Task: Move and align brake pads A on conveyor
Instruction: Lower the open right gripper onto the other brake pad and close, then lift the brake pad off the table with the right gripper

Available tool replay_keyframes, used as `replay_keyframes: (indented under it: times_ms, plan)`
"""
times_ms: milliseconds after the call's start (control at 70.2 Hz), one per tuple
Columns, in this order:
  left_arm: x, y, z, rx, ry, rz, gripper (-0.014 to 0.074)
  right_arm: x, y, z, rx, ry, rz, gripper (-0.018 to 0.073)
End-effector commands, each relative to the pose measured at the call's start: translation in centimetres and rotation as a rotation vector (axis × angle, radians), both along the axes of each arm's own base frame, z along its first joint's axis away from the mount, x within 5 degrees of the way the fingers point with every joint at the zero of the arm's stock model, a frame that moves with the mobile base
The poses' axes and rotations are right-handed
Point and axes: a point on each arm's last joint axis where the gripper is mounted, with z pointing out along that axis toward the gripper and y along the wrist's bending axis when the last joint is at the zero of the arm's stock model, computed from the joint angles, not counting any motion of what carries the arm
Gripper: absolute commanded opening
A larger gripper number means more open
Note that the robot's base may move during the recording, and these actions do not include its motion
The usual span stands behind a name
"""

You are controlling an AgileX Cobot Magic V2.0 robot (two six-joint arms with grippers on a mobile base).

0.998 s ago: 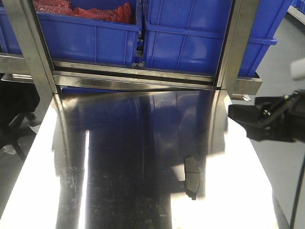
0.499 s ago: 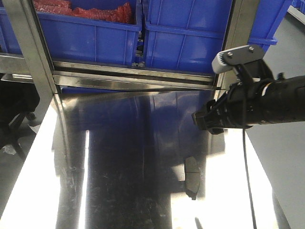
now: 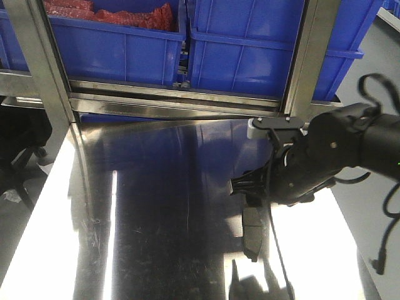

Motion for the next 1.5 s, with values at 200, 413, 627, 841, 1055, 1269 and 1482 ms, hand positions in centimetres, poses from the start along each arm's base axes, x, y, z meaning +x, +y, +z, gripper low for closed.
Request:
replay_keyframes:
  times_ms: [200, 413, 627, 841, 1055, 1269, 1482]
  plan:
    - [0.4, -0.2, 1.4, -0.035, -0.089, -0.011, -0.0008, 1.7, 1.1, -0.4, 0.042, 0.069, -0.087, 0.0501]
    - [0.4, -0.2, 1.4, -0.035, -0.089, -0.011, -0.0008, 2.7, 1.9, -1.2, -0.004, 0.164, -0.124, 0.0503]
    - [0.4, -0.2, 1.4, -0.035, -0.089, -0.011, -0.0008, 3.3, 3.2, -2.4, -0.065, 0.175, -0.117, 0.0503]
    - [0.4, -0.2, 1.4, -0.035, -0.089, -0.011, -0.0008, 3.5, 2.7, -3.2, -0.125, 0.196, -0.158, 0.0502]
    - [0.4, -0.2, 1.4, -0.035, -0.089, -0.011, -0.0008, 3.5, 2.7, -3.2, -0.124, 0.193, -0.175, 0.0502]
    - [0.4, -0.2, 1.4, -0.035, -0.089, -0.011, -0.0008, 3.7, 2.8, -3.3, -0.112, 0.179, -0.179, 0.0502]
    - [0.4, -0.2, 1.4, -0.035, -0.089, -0.011, -0.0008, 3.7, 2.8, -4.4, -0.137, 0.222, -0.182, 0.0502]
